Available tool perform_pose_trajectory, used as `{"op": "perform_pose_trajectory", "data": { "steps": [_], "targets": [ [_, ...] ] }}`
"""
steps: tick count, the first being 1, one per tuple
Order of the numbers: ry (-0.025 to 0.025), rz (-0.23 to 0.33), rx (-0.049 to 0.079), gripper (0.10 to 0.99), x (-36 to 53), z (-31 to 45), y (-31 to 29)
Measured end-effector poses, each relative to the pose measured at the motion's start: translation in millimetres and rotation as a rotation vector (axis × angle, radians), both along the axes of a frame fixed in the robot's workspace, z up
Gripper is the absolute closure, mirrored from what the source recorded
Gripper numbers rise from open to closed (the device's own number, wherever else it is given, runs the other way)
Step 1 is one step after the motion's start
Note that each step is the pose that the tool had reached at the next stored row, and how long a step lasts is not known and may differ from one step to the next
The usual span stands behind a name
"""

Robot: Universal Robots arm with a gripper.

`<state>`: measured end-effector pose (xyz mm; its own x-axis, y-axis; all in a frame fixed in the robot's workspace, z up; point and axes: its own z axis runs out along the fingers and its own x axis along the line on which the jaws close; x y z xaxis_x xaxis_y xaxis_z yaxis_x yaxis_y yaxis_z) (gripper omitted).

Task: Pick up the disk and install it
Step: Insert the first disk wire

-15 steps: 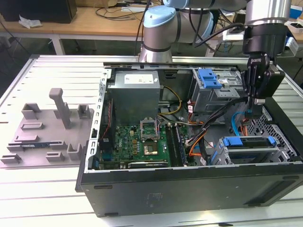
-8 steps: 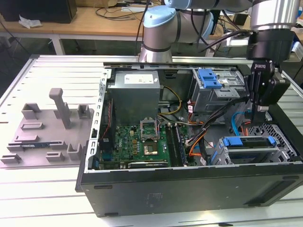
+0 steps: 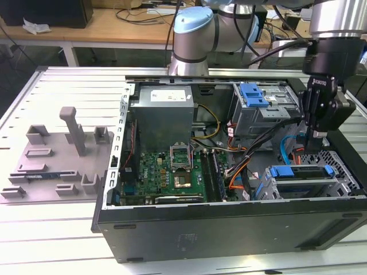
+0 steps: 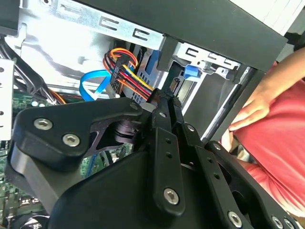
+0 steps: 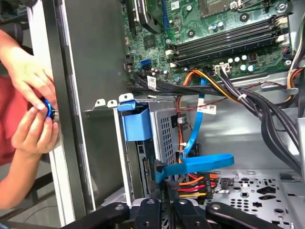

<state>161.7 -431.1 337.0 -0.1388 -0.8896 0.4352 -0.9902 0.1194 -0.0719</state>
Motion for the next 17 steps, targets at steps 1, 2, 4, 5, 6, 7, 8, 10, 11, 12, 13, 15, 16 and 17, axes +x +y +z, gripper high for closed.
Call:
{"op": "perform_pose_trajectory", "data": {
  "steps": [1,2,4,5,6,7,8,10,11,12,13,15,16,17],
  "targets": [
    [-0.0002,0.000,0.010,0.922,0.0,0.7,-1.6],
    [-0.0004,0.000,0.022,0.922,0.0,1.7,-3.6],
    [-0.0007,0.000,0.047,0.922,0.0,3.7,-7.7],
    [-0.0008,0.000,0.056,0.922,0.0,4.6,-9.3],
    [-0.0009,0.000,0.064,0.922,0.0,5.4,-10.9],
    [-0.0009,0.000,0.077,0.922,0.0,6.6,-13.1],
    [-0.0010,0.000,0.085,0.922,0.0,7.5,-14.6],
    [-0.0012,0.000,0.102,0.922,0.0,10.1,-18.9],
    [-0.0011,0.000,0.112,0.922,0.0,11.3,-21.6],
    [-0.0012,0.000,0.118,0.922,0.0,12.1,-23.4],
    [-0.0012,0.000,0.127,0.922,0.0,12.8,-25.7],
    [-0.0012,0.000,0.149,0.922,0.0,13.3,-29.9],
    [-0.0013,0.000,0.165,0.922,0.0,13.4,-32.0],
    [-0.0013,0.000,0.178,0.922,0.0,13.4,-33.7]
  ]
}}
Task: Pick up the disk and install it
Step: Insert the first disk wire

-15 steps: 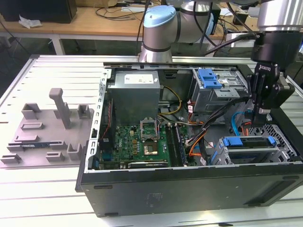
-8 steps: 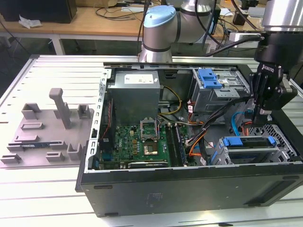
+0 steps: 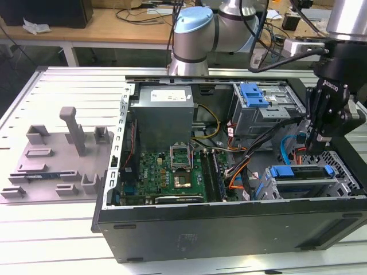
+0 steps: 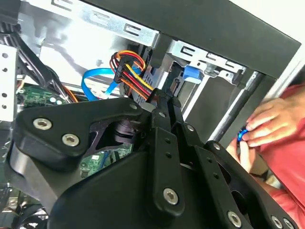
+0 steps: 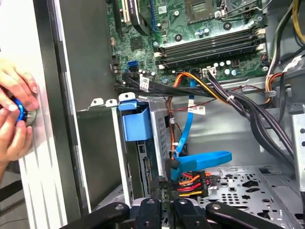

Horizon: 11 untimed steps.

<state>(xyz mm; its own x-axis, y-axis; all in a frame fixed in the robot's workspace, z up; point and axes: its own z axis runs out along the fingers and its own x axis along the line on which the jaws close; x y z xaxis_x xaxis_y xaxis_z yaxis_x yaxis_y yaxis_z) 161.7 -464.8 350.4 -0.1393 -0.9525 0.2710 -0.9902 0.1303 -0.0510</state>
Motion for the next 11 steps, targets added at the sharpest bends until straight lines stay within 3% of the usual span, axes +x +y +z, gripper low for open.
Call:
{"op": "perform_pose_trajectory", "data": {
  "steps": [1,2,3,5,11],
  "targets": [
    [0.0000,0.000,0.031,0.922,0.0,0.8,-5.7],
    [0.0000,0.000,0.092,0.922,0.0,2.7,-19.1],
    [0.0000,0.000,0.165,0.922,0.0,3.5,-35.3],
    [0.0000,0.000,0.187,0.922,-0.1,3.5,-41.7],
    [0.0006,0.007,0.217,0.922,-0.1,3.5,-51.7]
  ]
}}
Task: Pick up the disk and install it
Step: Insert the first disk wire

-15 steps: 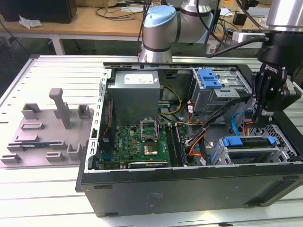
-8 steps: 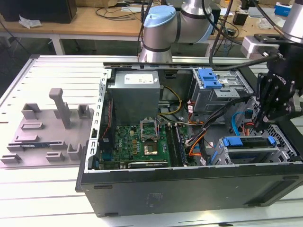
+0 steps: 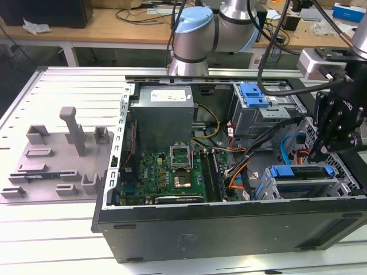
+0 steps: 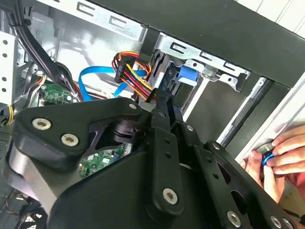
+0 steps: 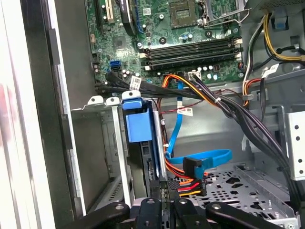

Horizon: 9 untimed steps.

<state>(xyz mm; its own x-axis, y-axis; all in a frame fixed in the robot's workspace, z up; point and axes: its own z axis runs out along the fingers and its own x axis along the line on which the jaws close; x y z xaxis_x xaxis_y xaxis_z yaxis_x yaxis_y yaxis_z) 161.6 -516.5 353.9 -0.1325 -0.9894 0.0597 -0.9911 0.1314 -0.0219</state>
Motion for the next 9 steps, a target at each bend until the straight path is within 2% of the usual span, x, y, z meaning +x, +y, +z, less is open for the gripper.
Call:
{"op": "perform_pose_trajectory", "data": {
  "steps": [3,9],
  "targets": [
    [0.0001,0.005,0.016,0.922,0.0,0.0,-3.7],
    [0.0000,0.006,0.016,0.922,0.0,0.0,-4.0]
  ]
}}
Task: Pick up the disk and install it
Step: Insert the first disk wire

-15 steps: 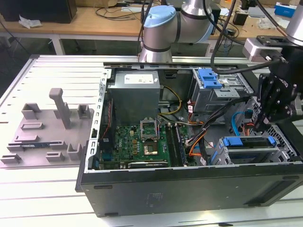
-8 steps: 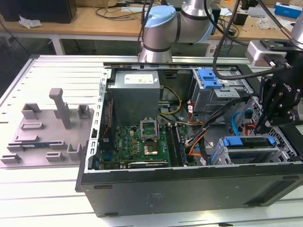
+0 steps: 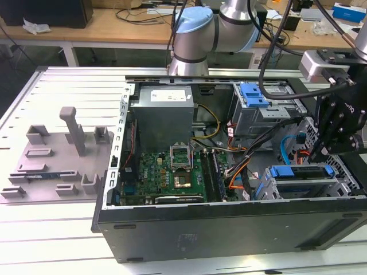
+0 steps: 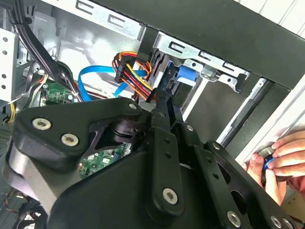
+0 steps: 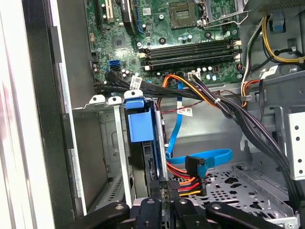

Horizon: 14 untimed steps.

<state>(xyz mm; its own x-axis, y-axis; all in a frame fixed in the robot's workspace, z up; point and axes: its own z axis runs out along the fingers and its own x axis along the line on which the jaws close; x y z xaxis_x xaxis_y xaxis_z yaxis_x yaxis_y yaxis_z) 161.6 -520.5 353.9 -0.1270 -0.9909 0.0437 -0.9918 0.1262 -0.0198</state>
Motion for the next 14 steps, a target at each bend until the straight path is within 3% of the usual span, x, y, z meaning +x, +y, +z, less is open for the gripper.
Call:
{"op": "perform_pose_trajectory", "data": {
  "steps": [4,9,10,12,14],
  "targets": [
    [0.0005,0.000,0.000,0.922,0.0,0.0,0.5],
    [0.0028,0.009,-0.001,0.922,0.5,0.0,7.2],
    [0.0072,0.013,-0.003,0.922,0.5,-0.1,7.5],
    [0.0229,0.033,-0.017,0.922,0.5,-0.2,7.7],
    [0.0257,0.041,-0.024,0.922,1.1,-0.3,7.7]
  ]
}}
